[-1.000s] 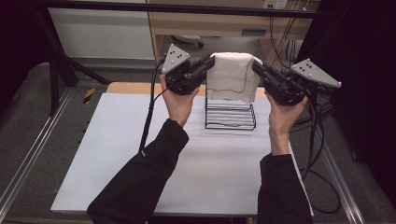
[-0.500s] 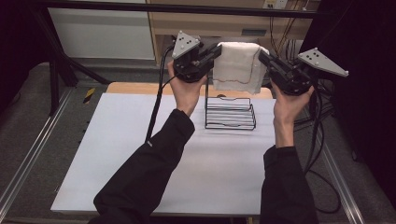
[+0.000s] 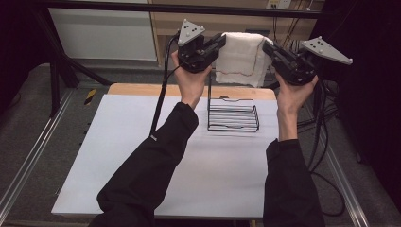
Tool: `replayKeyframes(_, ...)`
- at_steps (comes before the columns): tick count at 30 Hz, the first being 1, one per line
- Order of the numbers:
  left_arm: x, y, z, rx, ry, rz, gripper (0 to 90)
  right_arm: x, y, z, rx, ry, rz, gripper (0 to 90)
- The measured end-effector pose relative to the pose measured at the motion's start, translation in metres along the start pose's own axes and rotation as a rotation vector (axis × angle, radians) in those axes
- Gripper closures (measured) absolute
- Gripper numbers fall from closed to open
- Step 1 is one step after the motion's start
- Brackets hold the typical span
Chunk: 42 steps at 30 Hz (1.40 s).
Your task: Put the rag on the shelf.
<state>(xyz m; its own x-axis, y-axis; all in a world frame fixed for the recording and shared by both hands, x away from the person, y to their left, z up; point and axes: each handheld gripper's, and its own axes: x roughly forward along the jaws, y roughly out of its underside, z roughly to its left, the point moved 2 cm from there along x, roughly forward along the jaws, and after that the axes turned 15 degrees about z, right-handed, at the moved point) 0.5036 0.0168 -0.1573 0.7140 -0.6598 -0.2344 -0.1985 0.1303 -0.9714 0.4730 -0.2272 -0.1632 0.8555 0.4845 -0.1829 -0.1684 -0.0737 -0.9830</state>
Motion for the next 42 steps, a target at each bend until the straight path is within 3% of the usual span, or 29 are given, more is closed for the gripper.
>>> replayKeyframes(12,0.017,-0.002,0.016,-0.017,-0.021,0.018,82.4,0.029,-0.003,-0.013,0.001,0.006,0.033,81.4)
replayKeyframes(16,0.022,0.001,0.02,0.004,-0.037,0.025,82.3,0.038,0.001,-0.018,0.016,-0.004,0.039,81.4)
replayKeyframes(21,0.029,0.003,0.027,-0.014,-0.031,0.027,82.4,0.046,0.002,-0.022,0.016,-0.004,0.047,81.4)
replayKeyframes(30,0.035,0.003,0.03,-0.013,-0.036,0.034,82.4,0.057,0.001,-0.027,0.014,0.004,0.062,81.4)
replayKeyframes(42,0.04,0.022,0.026,0.01,-0.002,0.075,82.3,0.053,0.02,-0.033,0.025,-0.004,0.095,81.4)
